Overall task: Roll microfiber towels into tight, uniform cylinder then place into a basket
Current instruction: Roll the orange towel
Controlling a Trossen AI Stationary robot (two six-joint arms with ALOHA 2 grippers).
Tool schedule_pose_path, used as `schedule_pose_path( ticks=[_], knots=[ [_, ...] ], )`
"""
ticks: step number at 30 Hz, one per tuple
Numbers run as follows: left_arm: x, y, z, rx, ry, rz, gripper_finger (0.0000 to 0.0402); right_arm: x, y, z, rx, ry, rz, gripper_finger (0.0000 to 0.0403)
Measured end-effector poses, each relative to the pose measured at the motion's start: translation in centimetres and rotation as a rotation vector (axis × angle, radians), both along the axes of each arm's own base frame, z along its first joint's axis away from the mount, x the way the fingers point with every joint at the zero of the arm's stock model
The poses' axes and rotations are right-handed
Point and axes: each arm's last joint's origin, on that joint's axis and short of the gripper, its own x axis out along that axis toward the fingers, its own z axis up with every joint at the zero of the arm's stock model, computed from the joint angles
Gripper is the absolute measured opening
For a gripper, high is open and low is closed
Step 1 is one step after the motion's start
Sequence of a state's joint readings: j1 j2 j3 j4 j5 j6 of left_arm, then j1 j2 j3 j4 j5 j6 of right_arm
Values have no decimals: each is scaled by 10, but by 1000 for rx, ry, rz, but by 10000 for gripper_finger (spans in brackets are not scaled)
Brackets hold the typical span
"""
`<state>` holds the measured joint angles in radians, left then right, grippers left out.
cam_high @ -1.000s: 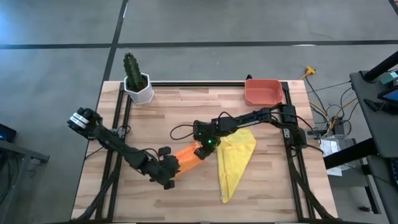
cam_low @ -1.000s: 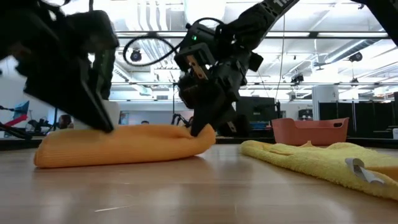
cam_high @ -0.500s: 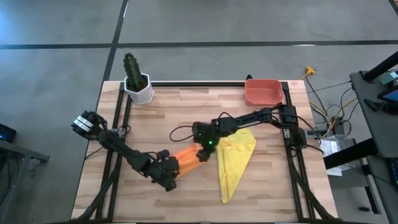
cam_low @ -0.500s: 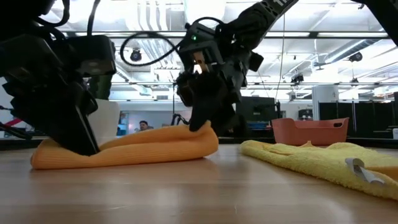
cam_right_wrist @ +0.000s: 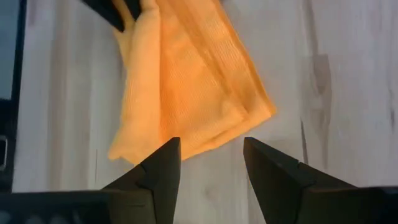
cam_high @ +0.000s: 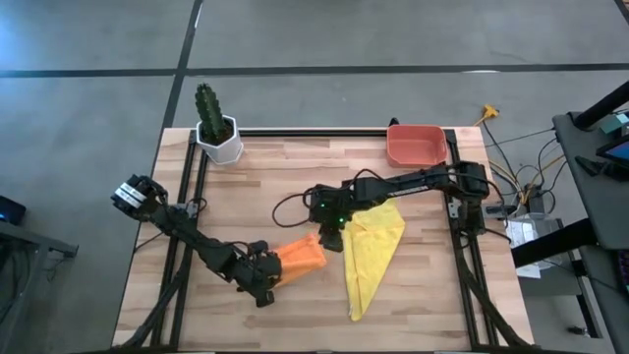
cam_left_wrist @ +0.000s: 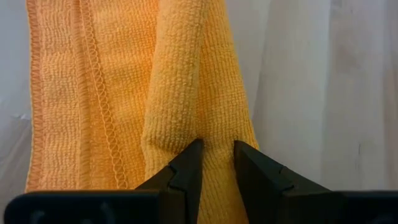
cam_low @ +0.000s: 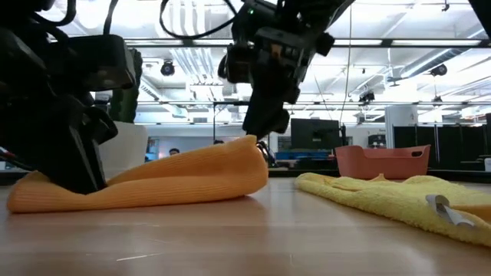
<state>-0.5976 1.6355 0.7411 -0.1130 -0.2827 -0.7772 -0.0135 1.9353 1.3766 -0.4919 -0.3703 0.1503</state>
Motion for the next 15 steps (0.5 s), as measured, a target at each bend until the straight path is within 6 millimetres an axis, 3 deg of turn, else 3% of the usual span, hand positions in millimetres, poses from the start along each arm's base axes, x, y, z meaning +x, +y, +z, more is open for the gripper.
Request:
schedule_pose_path(
  ticks=[3, 7, 15],
  knots=[
    [-1, 0, 1, -7, 4, -11, 80, -4, 1, 10, -11, -44, 69, 171],
    [-1, 0, 1, -12, 6, -14, 80, -6, 10, 20, 112, -124, 254, 169],
    [-1, 0, 1, -19, 6, -8, 80, -3, 42, 8, 193, -159, 435, 116]
  ],
)
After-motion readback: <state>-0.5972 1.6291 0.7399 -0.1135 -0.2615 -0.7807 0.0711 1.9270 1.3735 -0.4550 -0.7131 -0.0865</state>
